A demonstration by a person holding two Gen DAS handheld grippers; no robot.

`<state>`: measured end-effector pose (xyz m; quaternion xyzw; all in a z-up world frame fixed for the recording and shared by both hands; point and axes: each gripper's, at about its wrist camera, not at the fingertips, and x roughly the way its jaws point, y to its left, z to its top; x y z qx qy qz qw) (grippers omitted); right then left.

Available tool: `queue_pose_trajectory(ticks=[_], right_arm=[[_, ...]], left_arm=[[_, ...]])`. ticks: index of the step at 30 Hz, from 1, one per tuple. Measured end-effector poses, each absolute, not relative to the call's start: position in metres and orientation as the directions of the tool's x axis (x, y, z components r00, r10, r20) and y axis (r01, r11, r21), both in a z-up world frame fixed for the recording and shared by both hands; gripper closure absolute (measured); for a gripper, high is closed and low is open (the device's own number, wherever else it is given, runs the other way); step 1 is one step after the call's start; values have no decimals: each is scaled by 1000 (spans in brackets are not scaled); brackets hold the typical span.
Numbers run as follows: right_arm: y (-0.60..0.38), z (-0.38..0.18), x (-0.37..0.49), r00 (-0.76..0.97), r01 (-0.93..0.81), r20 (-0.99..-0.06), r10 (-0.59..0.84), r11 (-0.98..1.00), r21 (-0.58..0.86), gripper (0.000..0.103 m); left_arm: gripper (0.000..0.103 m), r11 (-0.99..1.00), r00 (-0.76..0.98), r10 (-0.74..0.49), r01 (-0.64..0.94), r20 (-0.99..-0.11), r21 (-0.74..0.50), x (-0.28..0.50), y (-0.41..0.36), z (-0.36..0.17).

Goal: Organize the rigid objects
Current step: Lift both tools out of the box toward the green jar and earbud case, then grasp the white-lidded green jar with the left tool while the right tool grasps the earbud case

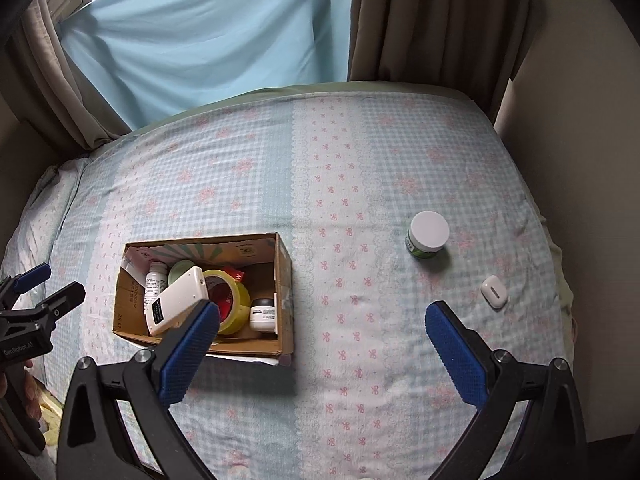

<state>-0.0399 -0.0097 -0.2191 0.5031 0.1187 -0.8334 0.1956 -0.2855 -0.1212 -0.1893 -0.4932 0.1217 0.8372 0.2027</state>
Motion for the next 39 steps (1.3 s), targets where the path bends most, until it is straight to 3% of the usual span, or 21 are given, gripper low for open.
queue_pose_trajectory(ticks=[10, 17, 29, 34, 39], right_arm=[[113, -219, -76, -462, 279, -878, -127, -960, -8, 0], [169, -246, -110, -452, 272, -886, -107, -962, -22, 0], [204, -372, -187, -387, 470, -919, -72, -873, -130, 1], [205, -417, -204, -370, 542, -926, -68, -826, -155, 18], [207, -443, -218, -344, 573, -935, -85, -808, -138, 20]], left_arm=[[0, -773, -344, 298, -635, -890, -14, -264, 29, -207], [0, -718, -310, 312, -696, -898, -9, -263, 124, -241], [0, -627, -185, 209, -779, -960, 13, -291, 256, -410], [0, -626, -168, 200, -780, -965, 6, -308, 278, -452], [4, -596, -168, 215, -803, -962, 7, -318, 297, -468]])
